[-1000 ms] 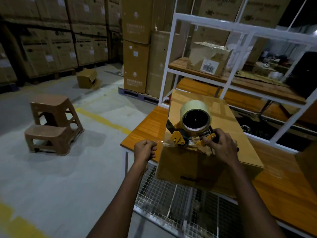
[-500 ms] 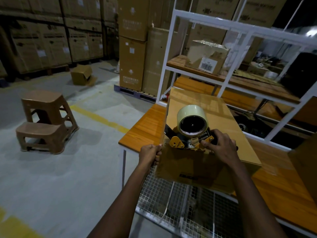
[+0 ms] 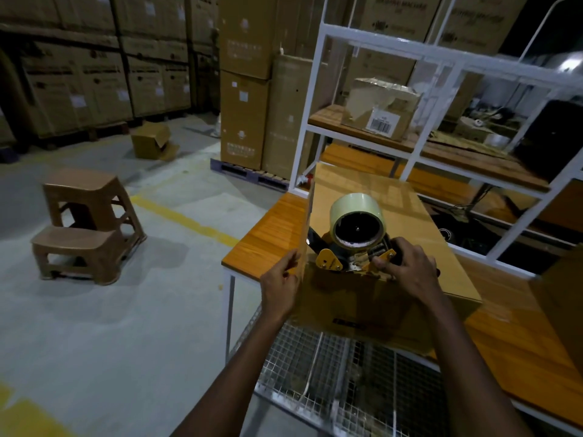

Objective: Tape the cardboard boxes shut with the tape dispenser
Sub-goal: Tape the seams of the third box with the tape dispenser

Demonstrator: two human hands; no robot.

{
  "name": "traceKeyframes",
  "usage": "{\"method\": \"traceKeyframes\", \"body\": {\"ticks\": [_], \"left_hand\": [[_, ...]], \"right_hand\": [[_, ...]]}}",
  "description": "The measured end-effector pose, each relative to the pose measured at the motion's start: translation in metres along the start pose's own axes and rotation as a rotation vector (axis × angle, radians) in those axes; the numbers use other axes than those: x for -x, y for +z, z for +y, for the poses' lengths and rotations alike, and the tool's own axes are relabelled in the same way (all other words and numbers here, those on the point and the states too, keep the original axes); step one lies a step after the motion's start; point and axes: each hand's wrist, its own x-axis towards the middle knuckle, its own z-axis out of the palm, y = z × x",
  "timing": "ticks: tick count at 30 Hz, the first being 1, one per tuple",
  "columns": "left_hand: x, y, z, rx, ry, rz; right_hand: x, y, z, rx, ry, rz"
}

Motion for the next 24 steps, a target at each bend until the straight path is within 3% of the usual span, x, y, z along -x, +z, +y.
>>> {"method": "traceKeyframes", "body": {"ticks": [3,6,10,14,24], "left_hand": [[0.014,0.008,0.0,-0.118,0.127,-0.11],[0.024,0.003,-0.013,-0.274,0.107,-0.149],[0.012,-0.002,-0.019,-0.323,0.177,-0.01],[-0.007,0.007,-0.001,-0.42,0.273,-0.032],[-0.014,0.004,0.003,-0.708,0.462,0.123]], "right_hand": [[-0.001,0.001,0.002,-0.004,0.005,-0.004],[-0.002,0.002,0.003,0.0,-0.001,-0.01],[-0.001,0.001,0.003,0.024,-0.007,-0.008],[0.0,0.001,0.003,0.039,-0.001,-0.012],[0.001,-0.001,0.012,0.038,-0.071,0.01]]}}
